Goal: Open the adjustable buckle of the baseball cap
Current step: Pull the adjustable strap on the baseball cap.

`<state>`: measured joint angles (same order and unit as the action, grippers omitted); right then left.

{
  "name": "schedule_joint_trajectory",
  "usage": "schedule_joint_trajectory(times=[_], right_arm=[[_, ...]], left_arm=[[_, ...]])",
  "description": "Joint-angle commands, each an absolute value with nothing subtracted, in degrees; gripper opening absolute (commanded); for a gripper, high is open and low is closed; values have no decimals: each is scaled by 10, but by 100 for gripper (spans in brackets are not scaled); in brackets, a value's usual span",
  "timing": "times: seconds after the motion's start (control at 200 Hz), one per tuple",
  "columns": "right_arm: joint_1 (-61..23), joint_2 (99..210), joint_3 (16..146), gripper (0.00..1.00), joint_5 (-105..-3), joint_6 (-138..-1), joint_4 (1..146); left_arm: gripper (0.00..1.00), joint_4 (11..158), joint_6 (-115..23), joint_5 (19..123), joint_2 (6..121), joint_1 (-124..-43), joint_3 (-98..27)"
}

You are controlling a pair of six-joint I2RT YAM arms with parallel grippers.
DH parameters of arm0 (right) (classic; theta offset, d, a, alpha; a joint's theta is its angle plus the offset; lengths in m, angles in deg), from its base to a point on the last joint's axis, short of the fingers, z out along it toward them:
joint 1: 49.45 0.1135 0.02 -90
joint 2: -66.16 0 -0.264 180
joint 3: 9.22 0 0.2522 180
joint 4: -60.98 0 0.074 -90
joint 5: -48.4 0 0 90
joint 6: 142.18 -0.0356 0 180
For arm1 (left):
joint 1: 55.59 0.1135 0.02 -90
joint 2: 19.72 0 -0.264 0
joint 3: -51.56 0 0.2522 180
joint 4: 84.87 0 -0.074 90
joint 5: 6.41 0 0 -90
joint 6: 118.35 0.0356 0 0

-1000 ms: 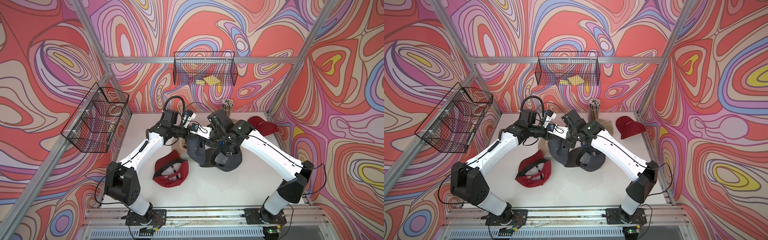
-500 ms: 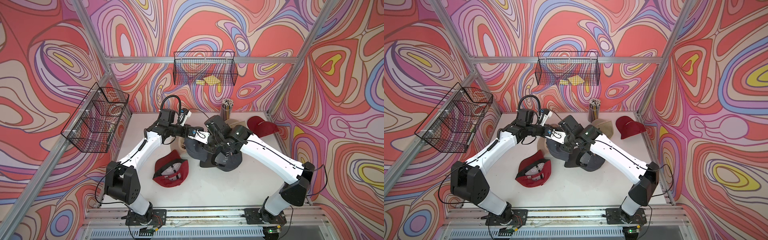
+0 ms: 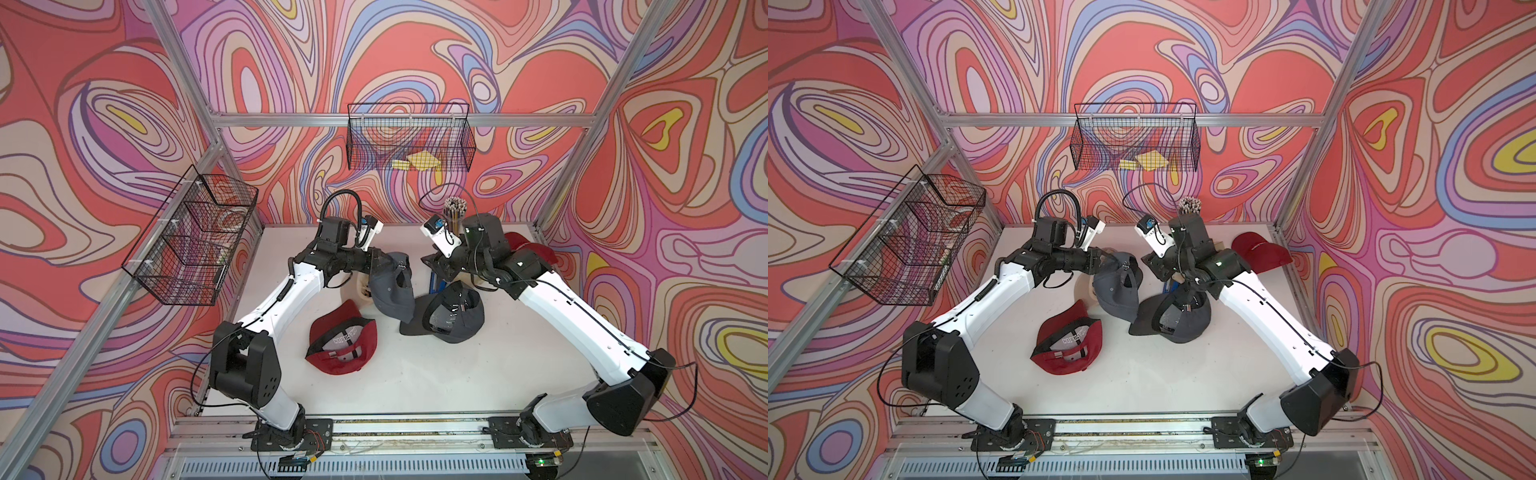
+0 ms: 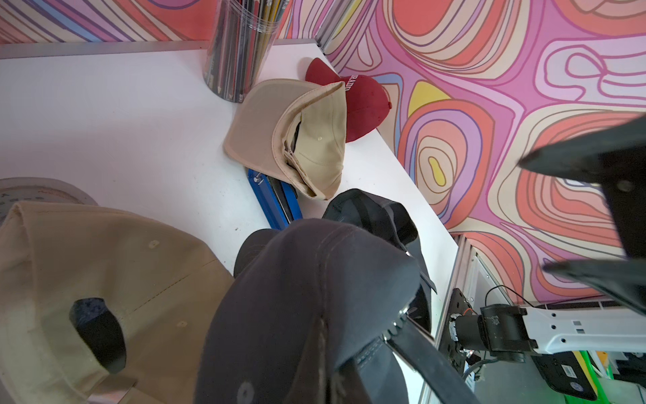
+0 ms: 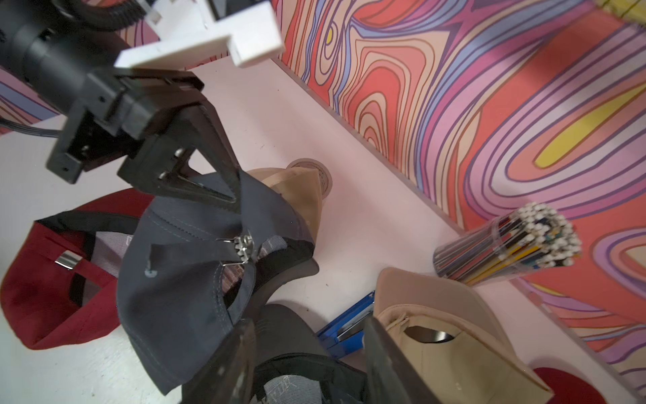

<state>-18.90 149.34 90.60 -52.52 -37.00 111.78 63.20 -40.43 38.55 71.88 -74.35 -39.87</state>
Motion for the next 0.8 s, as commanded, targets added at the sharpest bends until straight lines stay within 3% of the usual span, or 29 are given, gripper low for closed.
schedule_joint_trajectory(times=[0.0,0.255,0.791], right_arm=[[-215,1516,895,54,-667,-412,1105],[-224,1547,862,54,-785,-422,1057],[-225,1565,821,44,-782,-402,1010]], left_arm=[[0,684,-412,343,708,-742,-383],[0,707,-425,308,711,-747,-377],[0,709,-429,300,705,-749,-376]])
